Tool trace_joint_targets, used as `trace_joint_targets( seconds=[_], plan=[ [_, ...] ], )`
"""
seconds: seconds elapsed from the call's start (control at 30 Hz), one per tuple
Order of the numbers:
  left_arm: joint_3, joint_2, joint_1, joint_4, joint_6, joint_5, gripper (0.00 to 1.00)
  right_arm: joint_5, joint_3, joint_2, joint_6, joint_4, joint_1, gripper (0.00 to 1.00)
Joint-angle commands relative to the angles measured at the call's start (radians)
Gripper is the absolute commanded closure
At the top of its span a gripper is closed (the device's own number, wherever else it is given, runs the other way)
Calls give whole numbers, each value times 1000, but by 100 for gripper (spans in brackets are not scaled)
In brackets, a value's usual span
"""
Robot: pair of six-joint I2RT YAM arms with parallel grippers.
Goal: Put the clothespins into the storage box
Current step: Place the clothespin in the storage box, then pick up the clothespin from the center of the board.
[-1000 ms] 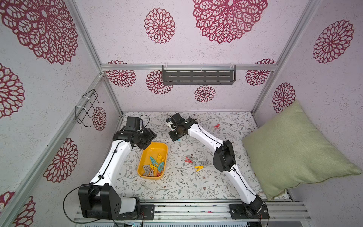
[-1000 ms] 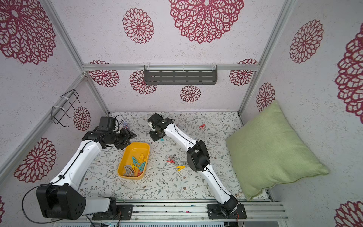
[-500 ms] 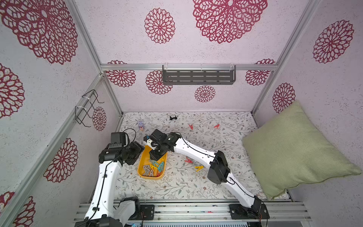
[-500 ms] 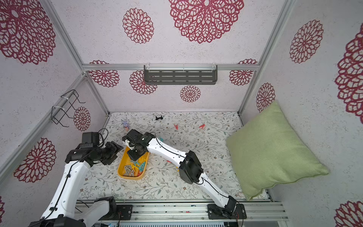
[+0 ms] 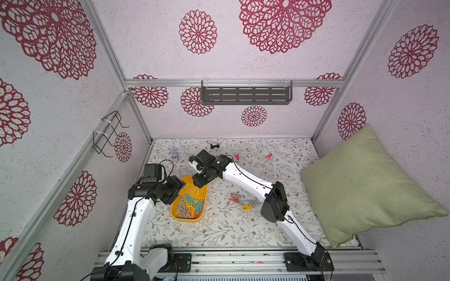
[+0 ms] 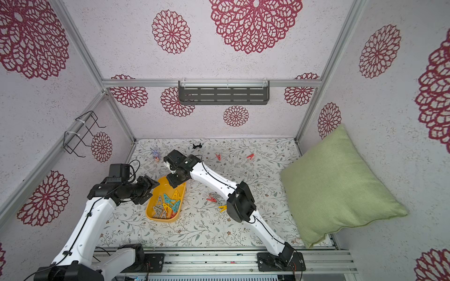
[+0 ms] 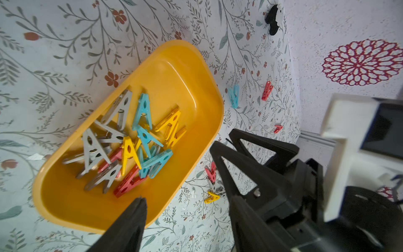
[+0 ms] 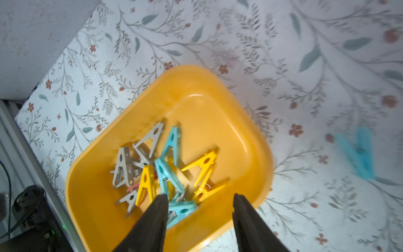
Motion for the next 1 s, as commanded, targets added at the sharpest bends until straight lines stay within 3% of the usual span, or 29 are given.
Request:
trace_joint_targets(
  seconds=[0.0,0.37,0.97],
  plan=[
    [49,53,-38,93,-21,14,32,68,3,-88,15,-21,-69,46],
    [176,273,-75,203,-22,65,32,120,9,11,5,21,-206,44],
    [332,453,-76,133,43,91,33,25,77,225,-1,144,-249,44]
  ],
)
